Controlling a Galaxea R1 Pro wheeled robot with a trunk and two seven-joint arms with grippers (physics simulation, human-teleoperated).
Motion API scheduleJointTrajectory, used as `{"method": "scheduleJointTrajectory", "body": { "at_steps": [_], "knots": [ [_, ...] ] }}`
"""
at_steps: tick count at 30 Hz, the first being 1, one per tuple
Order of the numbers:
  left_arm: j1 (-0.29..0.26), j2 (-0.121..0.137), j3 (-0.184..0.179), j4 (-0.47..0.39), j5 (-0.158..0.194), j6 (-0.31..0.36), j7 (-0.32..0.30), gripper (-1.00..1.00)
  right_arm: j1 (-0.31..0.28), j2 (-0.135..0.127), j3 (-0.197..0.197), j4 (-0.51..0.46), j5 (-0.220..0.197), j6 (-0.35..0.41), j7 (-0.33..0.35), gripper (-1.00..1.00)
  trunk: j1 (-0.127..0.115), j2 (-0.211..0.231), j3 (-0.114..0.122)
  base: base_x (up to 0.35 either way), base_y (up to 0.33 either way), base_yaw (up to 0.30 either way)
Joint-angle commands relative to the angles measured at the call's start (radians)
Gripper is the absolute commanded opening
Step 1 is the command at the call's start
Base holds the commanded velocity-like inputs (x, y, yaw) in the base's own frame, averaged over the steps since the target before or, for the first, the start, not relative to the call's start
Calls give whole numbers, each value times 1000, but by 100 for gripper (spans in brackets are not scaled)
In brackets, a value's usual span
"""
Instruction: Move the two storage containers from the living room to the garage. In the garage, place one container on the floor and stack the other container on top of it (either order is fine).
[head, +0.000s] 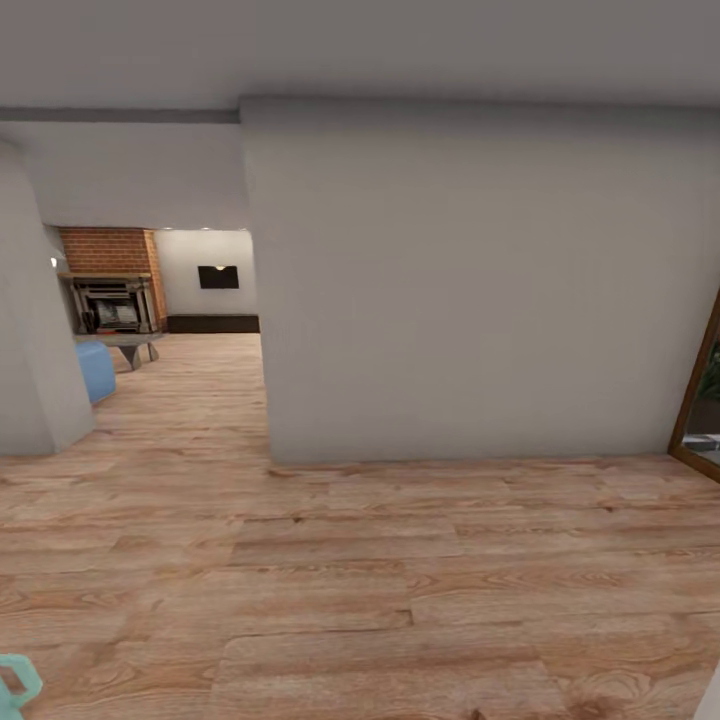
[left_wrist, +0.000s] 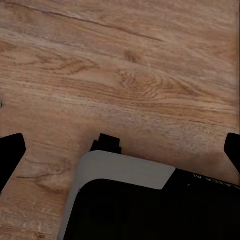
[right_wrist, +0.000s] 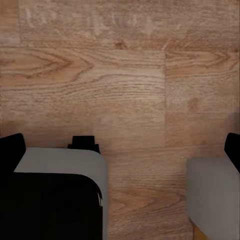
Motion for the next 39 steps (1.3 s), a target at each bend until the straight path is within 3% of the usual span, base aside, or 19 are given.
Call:
{"method": "scheduleJointTrajectory", "body": {
  "at_steps": [1,32,39],
  "knots": [
    [-1,0,-9,0,8,0,2,100,-1,0,6,2,2,-4,-4,100,1,-1,-1,323,0,0],
    [-1,0,-8,0,8,0,2,100,-1,1,5,2,-2,-3,-4,100,1,-1,-1,323,0,31],
    [-1,0,-8,0,8,0,2,100,-1,2,5,2,-3,-3,-4,100,1,-1,-1,323,0,223]
  ]
}}
